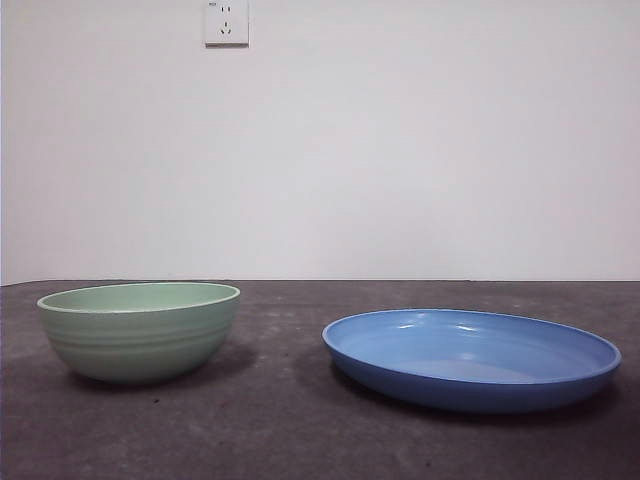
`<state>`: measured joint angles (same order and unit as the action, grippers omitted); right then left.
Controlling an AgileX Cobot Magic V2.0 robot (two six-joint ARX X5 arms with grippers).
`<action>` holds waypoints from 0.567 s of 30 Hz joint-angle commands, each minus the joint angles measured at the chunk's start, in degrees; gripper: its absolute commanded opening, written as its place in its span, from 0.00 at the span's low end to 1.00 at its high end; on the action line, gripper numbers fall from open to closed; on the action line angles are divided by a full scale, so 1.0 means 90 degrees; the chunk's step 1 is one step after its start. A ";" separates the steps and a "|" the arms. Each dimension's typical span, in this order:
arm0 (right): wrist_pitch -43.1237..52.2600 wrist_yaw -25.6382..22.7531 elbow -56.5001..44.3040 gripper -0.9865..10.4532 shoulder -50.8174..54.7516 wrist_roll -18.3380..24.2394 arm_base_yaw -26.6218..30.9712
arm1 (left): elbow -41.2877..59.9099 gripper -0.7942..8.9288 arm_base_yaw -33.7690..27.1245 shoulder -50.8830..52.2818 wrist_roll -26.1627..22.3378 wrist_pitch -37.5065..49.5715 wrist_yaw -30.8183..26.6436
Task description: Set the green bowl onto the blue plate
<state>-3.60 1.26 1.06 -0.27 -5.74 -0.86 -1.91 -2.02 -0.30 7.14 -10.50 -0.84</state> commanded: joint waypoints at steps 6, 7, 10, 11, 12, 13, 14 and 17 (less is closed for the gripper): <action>-0.0325 0.0024 0.0967 0.09 -0.0046 -0.1190 -0.0017 | -0.0962 0.10 0.0034 -0.0352 0.0925 -0.0085 0.0311; -0.0442 0.0029 0.1122 0.09 -0.0095 -0.1345 -0.0017 | -0.1134 0.10 0.0049 -0.0447 0.0969 -0.0124 0.0316; -0.0984 0.0170 0.1753 0.09 -0.0335 -0.1887 -0.0017 | -0.1821 0.10 0.0112 -0.0845 0.0979 -0.0393 0.0398; -0.1141 0.0306 0.1972 0.09 -0.0440 -0.1982 -0.0017 | -0.2069 0.10 0.0134 -0.0991 0.0979 -0.0500 0.0522; -0.1268 0.0471 0.2193 0.09 -0.0559 -0.2001 -0.0017 | -0.2331 0.10 0.0151 -0.1144 0.0981 -0.0614 0.0653; -0.1355 0.0617 0.2375 0.09 -0.0665 -0.1987 -0.0017 | -0.2557 0.10 0.0163 -0.1282 0.0984 -0.0716 0.0797; -0.1472 0.0787 0.2586 0.09 -0.0794 -0.1987 -0.0017 | -0.2822 0.10 0.0177 -0.1435 0.0986 -0.0838 0.0996; -0.2001 0.1316 0.3262 0.09 -0.1214 -0.1982 -0.0017 | -0.3551 0.10 0.0219 -0.1863 0.1010 -0.1161 0.1574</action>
<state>-20.86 12.03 28.67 -10.33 -22.46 -0.91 -31.55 -0.14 -16.36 15.90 -21.08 11.81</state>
